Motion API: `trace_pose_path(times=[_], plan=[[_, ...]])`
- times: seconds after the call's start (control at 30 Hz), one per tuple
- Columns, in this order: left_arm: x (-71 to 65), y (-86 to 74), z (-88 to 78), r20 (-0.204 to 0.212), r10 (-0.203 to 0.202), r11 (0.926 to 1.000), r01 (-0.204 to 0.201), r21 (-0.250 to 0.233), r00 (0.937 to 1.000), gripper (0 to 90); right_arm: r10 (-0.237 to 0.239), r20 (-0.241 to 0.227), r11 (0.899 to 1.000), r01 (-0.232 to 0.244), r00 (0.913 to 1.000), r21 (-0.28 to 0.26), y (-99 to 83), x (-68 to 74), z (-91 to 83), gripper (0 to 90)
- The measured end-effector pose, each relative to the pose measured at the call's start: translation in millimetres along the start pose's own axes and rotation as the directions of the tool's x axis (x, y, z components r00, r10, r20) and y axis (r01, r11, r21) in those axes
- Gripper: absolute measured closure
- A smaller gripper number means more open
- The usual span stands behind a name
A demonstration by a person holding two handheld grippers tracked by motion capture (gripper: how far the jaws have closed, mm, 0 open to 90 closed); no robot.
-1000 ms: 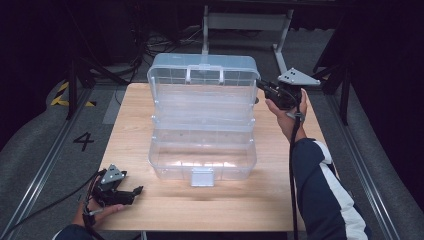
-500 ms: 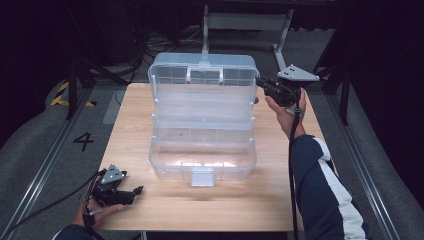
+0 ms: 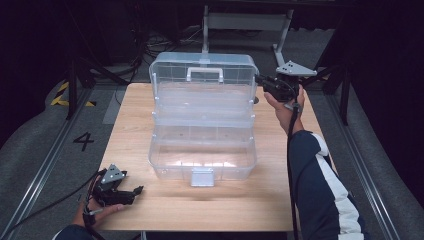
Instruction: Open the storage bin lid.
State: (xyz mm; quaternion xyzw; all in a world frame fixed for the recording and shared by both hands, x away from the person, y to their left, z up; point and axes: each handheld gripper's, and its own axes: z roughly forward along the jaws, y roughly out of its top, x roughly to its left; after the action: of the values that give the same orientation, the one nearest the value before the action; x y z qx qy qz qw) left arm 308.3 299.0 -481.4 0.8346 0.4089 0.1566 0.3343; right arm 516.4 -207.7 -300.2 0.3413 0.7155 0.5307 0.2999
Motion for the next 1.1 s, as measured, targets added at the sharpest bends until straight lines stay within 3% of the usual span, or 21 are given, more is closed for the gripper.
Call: trace_pose_path(times=[1.1], plan=[[1.0,1.0,1.2,-0.003,0.011,0.9999,-0.011,-0.004,0.9999,16.4,0.104,-0.033,0.994,-0.102,0.994,0.05,-5.8,-29.2,41.1,80.8]])
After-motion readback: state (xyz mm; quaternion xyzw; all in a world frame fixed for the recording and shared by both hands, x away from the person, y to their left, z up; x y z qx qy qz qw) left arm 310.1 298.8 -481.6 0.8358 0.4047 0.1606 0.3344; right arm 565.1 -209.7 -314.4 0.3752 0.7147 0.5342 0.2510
